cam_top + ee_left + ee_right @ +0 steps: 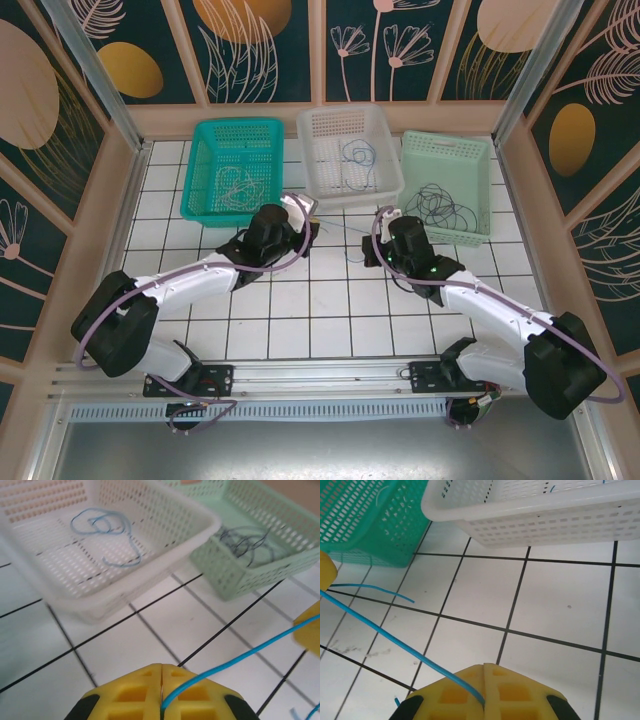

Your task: Untangle the cables

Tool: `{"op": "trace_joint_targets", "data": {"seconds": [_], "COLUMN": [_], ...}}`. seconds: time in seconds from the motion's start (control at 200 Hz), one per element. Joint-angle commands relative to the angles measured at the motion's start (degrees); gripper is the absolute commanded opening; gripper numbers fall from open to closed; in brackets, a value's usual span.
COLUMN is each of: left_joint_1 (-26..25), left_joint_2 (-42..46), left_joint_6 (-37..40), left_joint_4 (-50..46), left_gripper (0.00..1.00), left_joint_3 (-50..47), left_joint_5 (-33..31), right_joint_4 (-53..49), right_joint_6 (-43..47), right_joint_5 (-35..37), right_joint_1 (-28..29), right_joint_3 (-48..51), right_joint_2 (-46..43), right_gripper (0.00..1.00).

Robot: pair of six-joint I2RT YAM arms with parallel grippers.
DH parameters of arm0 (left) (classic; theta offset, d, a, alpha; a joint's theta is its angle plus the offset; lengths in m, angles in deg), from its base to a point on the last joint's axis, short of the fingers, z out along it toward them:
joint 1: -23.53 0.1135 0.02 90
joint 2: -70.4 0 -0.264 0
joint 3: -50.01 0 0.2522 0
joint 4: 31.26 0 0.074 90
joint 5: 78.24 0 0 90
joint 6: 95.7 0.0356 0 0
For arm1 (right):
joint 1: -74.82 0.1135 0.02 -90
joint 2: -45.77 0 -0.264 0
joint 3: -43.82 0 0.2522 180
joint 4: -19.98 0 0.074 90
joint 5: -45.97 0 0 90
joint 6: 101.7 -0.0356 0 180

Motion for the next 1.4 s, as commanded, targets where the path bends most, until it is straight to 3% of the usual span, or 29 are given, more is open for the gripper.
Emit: {"op": "trace_joint_targets", "data": {"seconds": [0.0, 0.15, 0.205, 0.275, 0.35, 0.621, 0.776, 0.876, 1.396], "left_joint_1": [0.28, 0.2, 0.09, -0.06, -0.12, -0.14, -0.15, -0.1, -0.12], "left_joint_2": [-0.87, -2.7, -3.07, -2.9, -1.89, 6.04, 8.42, 8.73, 10.5], "left_joint_6": [4.66, 7.7, 8.16, 8.04, 7.3, 6.05, 5.91, 4.34, -2.83], "left_joint_4": [-8.84, -13.94, -14.36, -14.04, -12.89, -7.74, -7.51, -7.56, -2.59], "left_gripper": [0.04, 0.1, 0.18, 0.21, 0.39, 0.45, 0.48, 0.63, 0.64], "left_joint_3": [4.1, 7.8, 8.48, 8.62, 8.16, 3.41, 1.33, 0.54, -4.52], "left_joint_5": [-12.0, -15.69, -15.94, -16.5, -17.81, -23.08, -29.15, -31.12, -23.55], "right_joint_4": [-6.28, -7.52, -7.22, -6.71, -6.31, -7.32, -6.96, -5.42, 15.22], "right_joint_6": [3.04, 5.21, 5.68, 5.84, 6.18, 5.07, 4.62, 2.12, -14.89], "right_joint_5": [5.63, 1.56, -0.49, -1.2, -1.78, -8.7, -12.41, -13.42, -15.33], "right_joint_1": [-0.31, -0.32, -0.31, -0.35, -0.93, -6.7, -10.27, -12.39, -18.57], "right_joint_3": [-2.9, -4.73, -5.26, -5.9, -6.87, -15.75, -19.92, -21.39, -28.22], "right_joint_2": [0.54, 1.89, 2.43, 3.11, 3.86, 8.78, 10.8, 11.95, 26.28], "right_gripper": [0.0, 0.0, 0.0, 0.0, 0.0, 0.0, 0.0, 0.0, 0.0]}}
